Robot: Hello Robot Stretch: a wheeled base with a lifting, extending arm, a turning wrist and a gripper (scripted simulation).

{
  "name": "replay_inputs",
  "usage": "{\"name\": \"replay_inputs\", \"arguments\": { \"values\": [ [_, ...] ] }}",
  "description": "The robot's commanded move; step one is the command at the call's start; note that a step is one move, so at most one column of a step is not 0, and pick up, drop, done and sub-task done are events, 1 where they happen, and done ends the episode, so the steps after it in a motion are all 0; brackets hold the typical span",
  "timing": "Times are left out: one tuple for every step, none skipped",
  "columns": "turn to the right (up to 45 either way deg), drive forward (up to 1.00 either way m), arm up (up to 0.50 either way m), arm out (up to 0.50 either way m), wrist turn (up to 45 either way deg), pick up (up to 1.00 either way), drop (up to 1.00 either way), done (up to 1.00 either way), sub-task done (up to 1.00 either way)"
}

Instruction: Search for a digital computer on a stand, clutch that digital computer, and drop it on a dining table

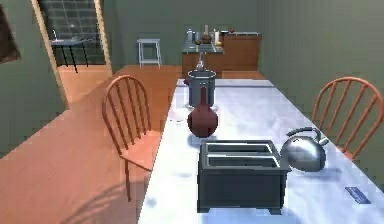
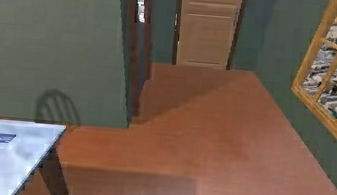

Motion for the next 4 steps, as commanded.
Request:
{"name": "replay_inputs", "arguments": {
  "values": [
    [-45.0,0.0,0.0,0.0,0.0,0.0,0.0,0.0,0.0],
    [-42.0,0.0,0.0,0.0,0.0,0.0,0.0,0.0,0.0],
    [0.0,0.45,0.0,0.0,0.0,0.0,0.0,0.0,0.0],
    [45.0,0.0,0.0,0.0,0.0,0.0,0.0,0.0,0.0]
  ]
}}
